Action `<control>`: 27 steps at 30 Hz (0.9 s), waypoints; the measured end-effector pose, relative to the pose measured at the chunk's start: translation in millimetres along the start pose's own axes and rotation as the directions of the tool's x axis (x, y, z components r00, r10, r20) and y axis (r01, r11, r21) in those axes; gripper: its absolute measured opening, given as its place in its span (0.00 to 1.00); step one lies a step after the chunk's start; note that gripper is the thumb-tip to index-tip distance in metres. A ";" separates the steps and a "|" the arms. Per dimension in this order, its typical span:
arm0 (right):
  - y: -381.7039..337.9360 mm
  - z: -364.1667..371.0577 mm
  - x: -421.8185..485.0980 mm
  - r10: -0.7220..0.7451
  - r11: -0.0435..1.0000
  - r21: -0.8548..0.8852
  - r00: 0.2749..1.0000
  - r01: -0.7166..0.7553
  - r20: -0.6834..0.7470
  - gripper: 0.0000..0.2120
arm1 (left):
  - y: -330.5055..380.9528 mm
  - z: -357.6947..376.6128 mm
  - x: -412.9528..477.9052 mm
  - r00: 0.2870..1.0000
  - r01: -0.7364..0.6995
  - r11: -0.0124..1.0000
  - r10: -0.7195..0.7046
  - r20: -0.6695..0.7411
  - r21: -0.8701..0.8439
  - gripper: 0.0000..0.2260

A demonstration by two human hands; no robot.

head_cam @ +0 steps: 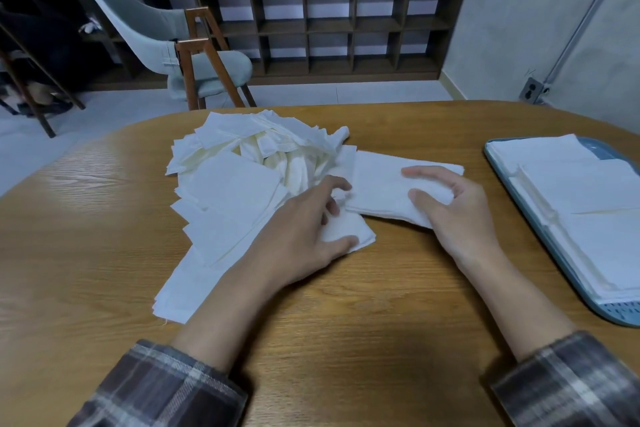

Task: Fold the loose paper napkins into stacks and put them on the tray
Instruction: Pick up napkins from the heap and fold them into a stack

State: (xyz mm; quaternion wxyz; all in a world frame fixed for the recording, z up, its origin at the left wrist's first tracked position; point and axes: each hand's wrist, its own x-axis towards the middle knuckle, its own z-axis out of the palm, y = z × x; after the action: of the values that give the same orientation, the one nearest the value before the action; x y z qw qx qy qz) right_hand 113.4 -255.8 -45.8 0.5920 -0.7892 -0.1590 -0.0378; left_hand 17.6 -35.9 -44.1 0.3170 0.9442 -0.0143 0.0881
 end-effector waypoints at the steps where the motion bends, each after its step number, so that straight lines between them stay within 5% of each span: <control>1: 1.1 -1.1 1.0 0.004 1.000 -0.009 1.000 -0.004 -0.028 0.15 | 0.0 1.0 -1.3 0.999 -0.017 1.000 0.016 0.040 0.026 0.28; 7: 3.2 1.4 0.5 0.006 1.000 -0.024 1.000 -0.006 -0.001 0.16 | 0.4 6.8 -0.4 0.989 -0.139 0.988 0.134 0.068 0.071 0.11; 14: 2.7 -0.6 1.0 -0.027 1.000 -0.009 1.000 0.027 -0.009 0.16 | 18.6 20.1 -7.5 0.957 -0.246 0.966 0.256 0.140 -0.081 0.07; 17: 1.5 -0.7 0.7 -0.023 1.000 0.012 1.000 0.023 -0.004 0.18 | 17.2 18.4 -6.3 0.973 -0.210 0.965 0.222 0.063 -0.154 0.03; 20: 1.0 -0.4 0.2 -0.015 1.000 0.018 1.000 0.015 -0.002 0.18 | 3.7 13.5 -0.9 0.990 -0.133 0.990 0.132 -0.040 -0.042 0.07; 23: 1.1 -0.4 0.4 -0.006 1.000 0.022 1.000 0.006 0.010 0.19 | -2.0 11.2 1.3 0.999 -0.035 0.999 0.035 -0.018 -0.003 0.12; 27: 0.4 -0.3 -0.3 -0.011 1.000 0.020 1.000 0.010 0.019 0.19 | 1.2 11.3 1.1 0.997 -0.068 0.993 0.072 0.036 -0.098 0.07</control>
State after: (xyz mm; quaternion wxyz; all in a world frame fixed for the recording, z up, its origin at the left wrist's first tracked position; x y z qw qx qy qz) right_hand 113.3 -256.2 -46.1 0.5982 -0.7826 -0.1692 -0.0319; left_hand 20.3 -43.6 -52.1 0.3587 0.9283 -0.0578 0.0795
